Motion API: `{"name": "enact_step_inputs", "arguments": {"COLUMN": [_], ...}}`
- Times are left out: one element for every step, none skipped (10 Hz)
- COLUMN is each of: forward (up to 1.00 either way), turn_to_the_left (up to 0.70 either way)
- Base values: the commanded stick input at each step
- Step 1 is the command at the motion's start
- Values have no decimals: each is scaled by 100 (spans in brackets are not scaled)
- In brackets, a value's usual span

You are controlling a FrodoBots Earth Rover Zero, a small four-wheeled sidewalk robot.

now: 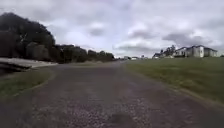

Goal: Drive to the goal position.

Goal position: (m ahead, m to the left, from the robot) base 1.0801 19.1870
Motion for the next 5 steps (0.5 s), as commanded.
{"name": "enact_step_inputs", "arguments": {"forward": [70,70,70,70,70], "turn_to_the_left": [0,0,0,0,0]}}
